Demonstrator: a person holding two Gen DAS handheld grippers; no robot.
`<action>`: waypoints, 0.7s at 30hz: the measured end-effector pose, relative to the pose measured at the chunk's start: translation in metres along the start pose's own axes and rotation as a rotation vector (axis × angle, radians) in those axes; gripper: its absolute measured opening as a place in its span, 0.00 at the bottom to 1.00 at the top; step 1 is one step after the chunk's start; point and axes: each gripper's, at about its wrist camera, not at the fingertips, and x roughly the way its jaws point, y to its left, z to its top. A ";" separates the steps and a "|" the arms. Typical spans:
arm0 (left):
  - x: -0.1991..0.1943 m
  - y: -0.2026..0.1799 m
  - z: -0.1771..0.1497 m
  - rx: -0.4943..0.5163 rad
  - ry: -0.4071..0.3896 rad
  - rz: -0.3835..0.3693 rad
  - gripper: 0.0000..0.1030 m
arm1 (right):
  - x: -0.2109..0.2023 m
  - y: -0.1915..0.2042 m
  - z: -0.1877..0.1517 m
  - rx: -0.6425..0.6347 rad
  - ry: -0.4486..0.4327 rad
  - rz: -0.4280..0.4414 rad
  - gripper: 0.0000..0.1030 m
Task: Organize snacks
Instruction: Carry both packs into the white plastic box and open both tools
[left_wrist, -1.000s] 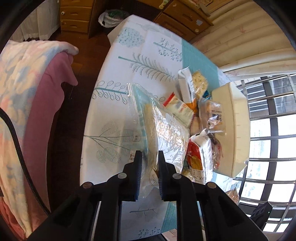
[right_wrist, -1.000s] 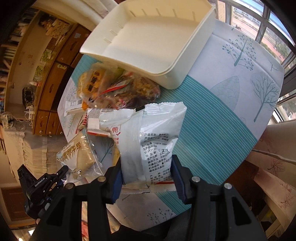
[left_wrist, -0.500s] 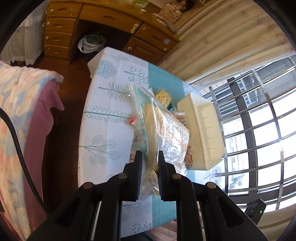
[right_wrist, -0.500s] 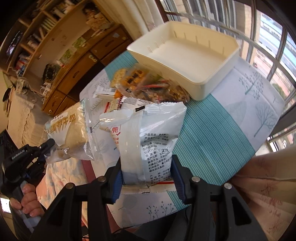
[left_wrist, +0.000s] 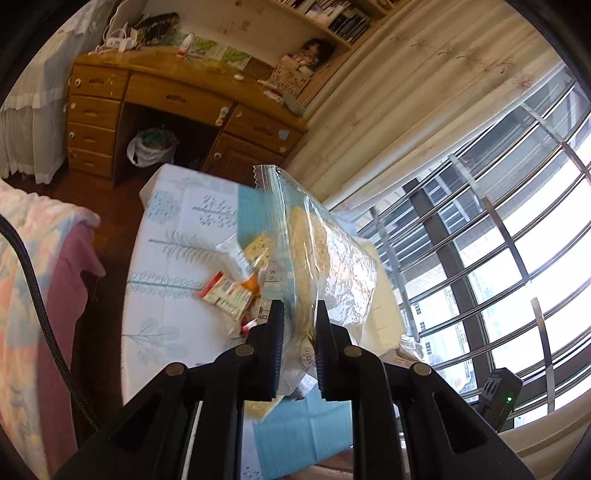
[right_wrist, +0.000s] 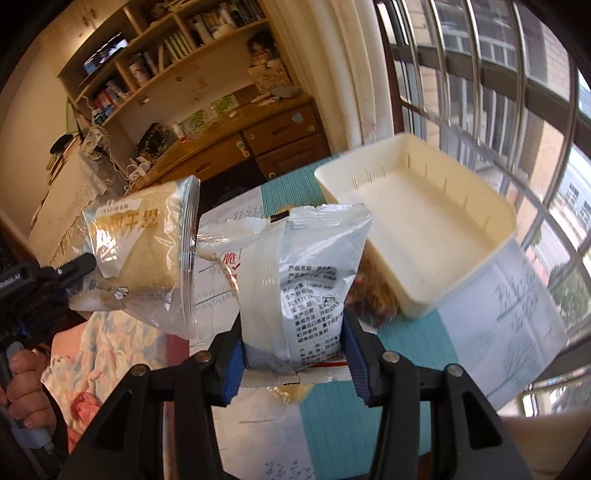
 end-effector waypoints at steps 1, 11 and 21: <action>0.000 -0.007 0.000 0.005 -0.011 -0.003 0.12 | -0.001 -0.003 0.007 -0.011 -0.005 0.012 0.46; 0.030 -0.080 -0.002 0.039 -0.099 -0.032 0.12 | -0.003 -0.047 0.055 -0.141 -0.070 0.020 0.47; 0.110 -0.137 -0.005 0.058 -0.075 -0.038 0.12 | 0.015 -0.104 0.102 -0.231 -0.081 0.004 0.47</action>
